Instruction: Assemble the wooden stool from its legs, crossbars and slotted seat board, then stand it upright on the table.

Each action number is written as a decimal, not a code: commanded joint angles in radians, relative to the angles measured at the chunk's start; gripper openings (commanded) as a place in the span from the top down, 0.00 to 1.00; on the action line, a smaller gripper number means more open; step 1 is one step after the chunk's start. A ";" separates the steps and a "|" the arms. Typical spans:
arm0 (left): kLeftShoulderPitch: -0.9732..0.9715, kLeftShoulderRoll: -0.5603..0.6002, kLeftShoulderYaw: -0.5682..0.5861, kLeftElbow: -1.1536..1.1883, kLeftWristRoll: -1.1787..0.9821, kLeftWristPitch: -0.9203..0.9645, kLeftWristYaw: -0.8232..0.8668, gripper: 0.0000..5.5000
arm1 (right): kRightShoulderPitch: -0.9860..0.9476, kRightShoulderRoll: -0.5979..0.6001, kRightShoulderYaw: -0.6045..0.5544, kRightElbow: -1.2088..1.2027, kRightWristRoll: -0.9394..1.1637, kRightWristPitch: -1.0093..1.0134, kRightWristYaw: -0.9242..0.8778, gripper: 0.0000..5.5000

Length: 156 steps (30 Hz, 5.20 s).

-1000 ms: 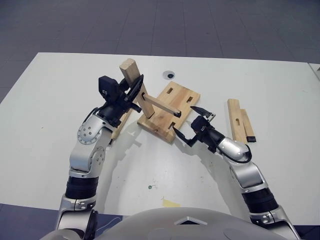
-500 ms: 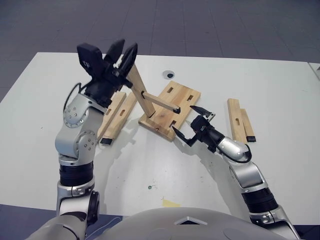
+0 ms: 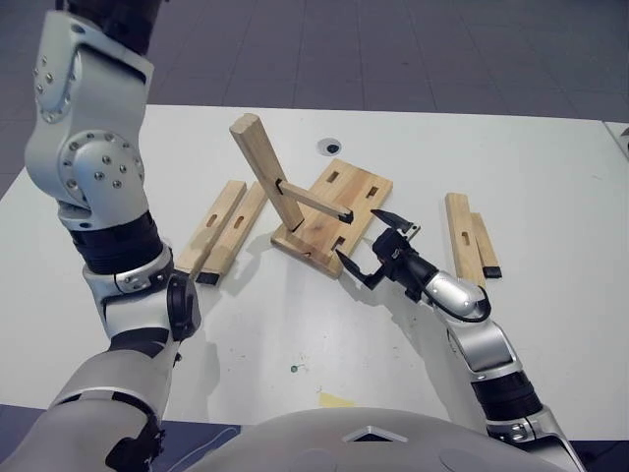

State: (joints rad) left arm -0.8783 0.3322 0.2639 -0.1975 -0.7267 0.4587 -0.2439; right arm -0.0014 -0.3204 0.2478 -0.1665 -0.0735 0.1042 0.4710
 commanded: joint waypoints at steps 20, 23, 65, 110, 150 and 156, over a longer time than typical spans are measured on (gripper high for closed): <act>0.087 0.032 0.085 0.063 0.024 0.040 0.024 0.02 | 0.021 0.030 0.013 0.007 0.005 0.010 -0.020 0.02; 0.188 0.154 0.131 0.123 0.078 0.075 -0.007 0.02 | 0.032 0.030 0.011 0.008 0.004 0.005 -0.026 0.02; 0.757 0.405 -0.200 0.362 0.528 0.001 -0.499 0.07 | 0.056 0.028 0.006 -0.022 -0.013 0.033 -0.045 0.02; 0.196 0.318 -0.259 -0.058 0.498 -0.336 -0.474 0.62 | -0.498 0.208 -0.522 -0.261 1.371 0.431 -0.323 0.02; 0.245 0.274 -0.364 -0.206 0.524 -0.275 -0.551 0.62 | -0.452 0.339 -0.367 -0.332 1.313 0.278 -0.456 0.82; 0.251 0.268 -0.378 -0.227 0.533 -0.257 -0.536 0.62 | -0.451 0.345 -0.373 -0.321 1.299 0.266 -0.457 0.82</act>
State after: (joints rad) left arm -0.6310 0.6032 -0.0985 -0.3990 -0.1987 0.1996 -0.7719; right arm -0.4541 0.0162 -0.1244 -0.4931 1.2373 0.3798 0.0267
